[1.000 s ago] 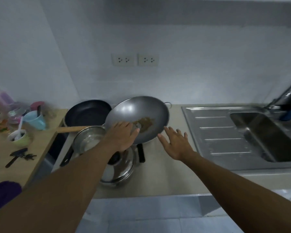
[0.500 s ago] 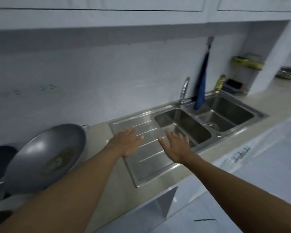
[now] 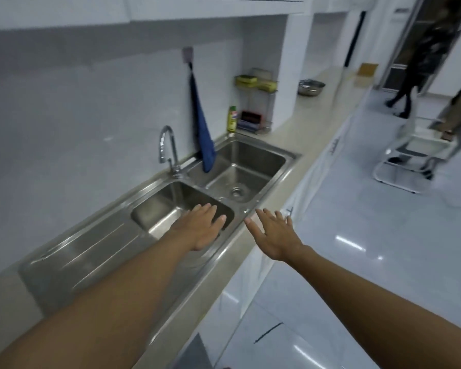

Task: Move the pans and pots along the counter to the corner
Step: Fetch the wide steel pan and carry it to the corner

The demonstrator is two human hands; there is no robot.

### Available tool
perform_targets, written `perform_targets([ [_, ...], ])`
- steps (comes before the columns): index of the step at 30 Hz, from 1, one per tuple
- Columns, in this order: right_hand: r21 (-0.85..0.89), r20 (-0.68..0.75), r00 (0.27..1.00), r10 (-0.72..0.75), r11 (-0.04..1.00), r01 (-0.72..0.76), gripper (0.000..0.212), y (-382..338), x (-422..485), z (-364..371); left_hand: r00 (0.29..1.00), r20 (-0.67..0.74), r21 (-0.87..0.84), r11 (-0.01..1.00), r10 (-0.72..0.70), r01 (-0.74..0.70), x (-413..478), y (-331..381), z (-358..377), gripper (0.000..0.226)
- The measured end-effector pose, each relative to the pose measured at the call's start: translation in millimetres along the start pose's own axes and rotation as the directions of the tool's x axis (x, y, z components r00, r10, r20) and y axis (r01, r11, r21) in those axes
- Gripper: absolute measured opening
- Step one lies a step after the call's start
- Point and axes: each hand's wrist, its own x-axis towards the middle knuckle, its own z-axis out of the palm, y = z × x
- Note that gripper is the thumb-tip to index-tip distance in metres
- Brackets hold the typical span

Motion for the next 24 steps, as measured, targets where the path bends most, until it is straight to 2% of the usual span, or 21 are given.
perform_targets([
  [3, 0.024, -0.028, 0.995, 0.092, 0.996, -0.092, 0.091, 33.4, 23.1, -19.9, 0.994, -0.029, -0.010, 0.995, 0.101, -0.101, 51.4, 31.7, -12.1, 0.066],
  [9, 0.058, -0.073, 0.967, 0.244, 0.969, -0.240, 0.091, 83.7, 64.4, -62.6, 0.978, 0.029, -0.021, 0.979, 0.205, -0.205, 144.5, 76.5, -42.1, 0.071],
  [14, 0.065, -0.095, 0.939, 0.330, 0.944, -0.325, 0.084, 126.3, 90.3, -88.6, 0.958, 0.062, 0.016, 0.959, 0.281, -0.282, 200.8, 117.4, -49.2, 0.070],
  [17, 0.077, -0.119, 0.926, 0.357, 0.933, -0.350, 0.080, 155.9, 109.9, -103.7, 0.945, 0.062, 0.032, 0.946, 0.320, -0.323, 234.6, 144.0, -50.7, 0.068],
  [24, 0.091, -0.165, 0.913, 0.374, 0.927, -0.364, 0.087, 258.8, 168.8, -149.4, 0.928, 0.048, 0.013, 0.929, 0.369, -0.370, 339.2, 231.8, -49.7, 0.065],
])
